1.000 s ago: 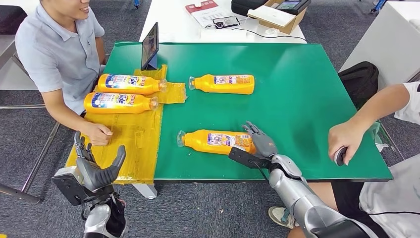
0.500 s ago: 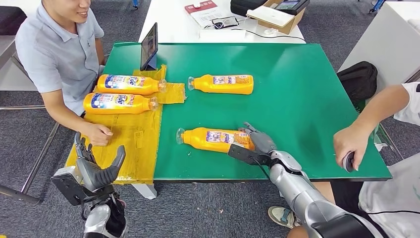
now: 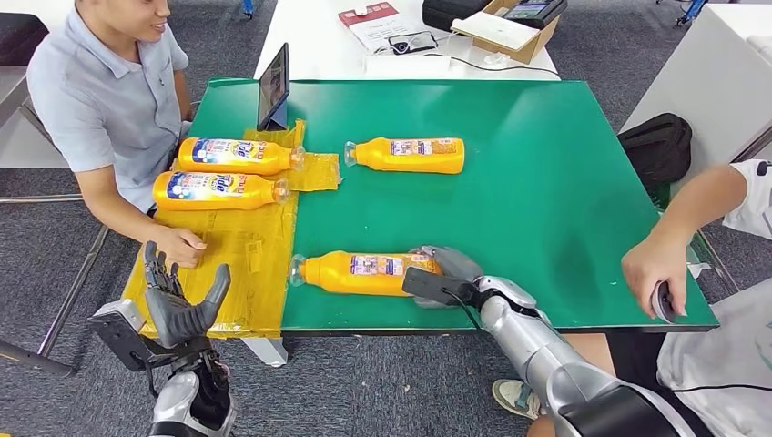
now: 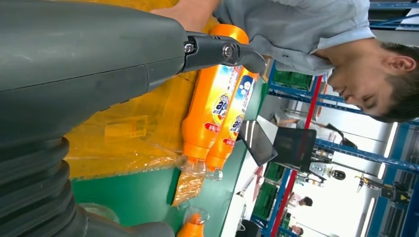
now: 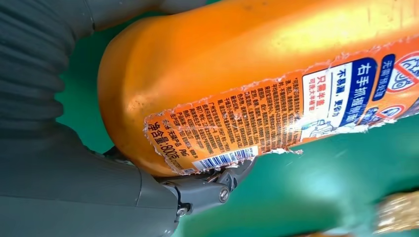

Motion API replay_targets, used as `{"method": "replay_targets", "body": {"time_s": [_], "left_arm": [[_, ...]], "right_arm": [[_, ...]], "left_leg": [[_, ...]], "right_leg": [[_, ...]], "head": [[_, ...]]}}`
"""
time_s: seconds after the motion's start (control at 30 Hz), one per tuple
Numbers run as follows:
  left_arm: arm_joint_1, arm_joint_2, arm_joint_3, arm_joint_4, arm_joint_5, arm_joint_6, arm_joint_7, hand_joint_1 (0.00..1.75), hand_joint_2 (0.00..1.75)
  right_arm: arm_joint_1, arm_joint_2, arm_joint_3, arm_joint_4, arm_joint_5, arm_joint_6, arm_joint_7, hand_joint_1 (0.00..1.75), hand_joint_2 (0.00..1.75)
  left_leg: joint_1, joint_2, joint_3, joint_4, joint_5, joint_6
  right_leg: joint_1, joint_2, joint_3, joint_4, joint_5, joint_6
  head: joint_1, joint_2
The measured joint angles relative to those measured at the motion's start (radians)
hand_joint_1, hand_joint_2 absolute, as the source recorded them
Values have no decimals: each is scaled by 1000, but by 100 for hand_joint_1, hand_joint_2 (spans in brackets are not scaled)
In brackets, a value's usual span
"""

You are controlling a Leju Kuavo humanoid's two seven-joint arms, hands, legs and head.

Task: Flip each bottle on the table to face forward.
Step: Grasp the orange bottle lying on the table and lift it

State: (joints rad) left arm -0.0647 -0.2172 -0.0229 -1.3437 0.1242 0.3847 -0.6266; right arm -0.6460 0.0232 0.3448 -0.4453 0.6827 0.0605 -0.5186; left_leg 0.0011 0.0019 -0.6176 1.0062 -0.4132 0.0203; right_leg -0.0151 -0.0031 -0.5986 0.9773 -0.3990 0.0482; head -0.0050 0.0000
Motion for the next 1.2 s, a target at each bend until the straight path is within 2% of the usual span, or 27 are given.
{"method": "replay_targets", "body": {"time_s": [0.27,0.47,0.67,0.83,0.93,1.07,1.2], "left_arm": [[13,14,-42,8,-65,-120,15,0,175],[43,16,-67,4,-64,-151,0,0,175],[98,7,-63,-71,72,-230,-48,0,175],[128,-7,-46,-130,143,-273,-68,0,175],[141,-32,-10,-178,142,-289,-73,0,175],[150,-58,30,-222,141,-309,-75,0,175],[155,-61,31,-225,132,-395,-75,0,175]], "right_arm": [[48,14,29,-30,-153,36,-116,175,175],[105,26,17,-92,-245,24,-133,175,175],[224,53,-38,-257,-373,-75,-161,175,175],[314,70,-67,-390,-395,-164,-166,175,175],[364,76,-80,-461,-397,-216,-171,175,175],[405,82,-88,-526,-397,-240,-172,175,175],[423,82,-90,-567,-399,-248,-171,175,175]], "left_leg": [[0,0,-1,0,0,0],[0,-1,-2,0,0,0],[0,-1,-4,0,-1,0],[0,-1,-5,0,-1,-1],[0,-1,-5,0,-1,0],[0,-1,-5,0,-1,0],[0,-1,-5,0,-1,0]], "right_leg": [[0,0,0,0,0,0],[0,-1,-1,0,0,0],[0,-1,-3,0,-1,0],[0,-1,-4,0,-1,0],[0,-1,-4,0,-1,0],[0,-1,-4,0,-1,0],[0,-1,-4,0,-1,0]], "head": [[0,0],[0,0],[0,0],[0,0],[0,0],[0,0],[0,0]]}}
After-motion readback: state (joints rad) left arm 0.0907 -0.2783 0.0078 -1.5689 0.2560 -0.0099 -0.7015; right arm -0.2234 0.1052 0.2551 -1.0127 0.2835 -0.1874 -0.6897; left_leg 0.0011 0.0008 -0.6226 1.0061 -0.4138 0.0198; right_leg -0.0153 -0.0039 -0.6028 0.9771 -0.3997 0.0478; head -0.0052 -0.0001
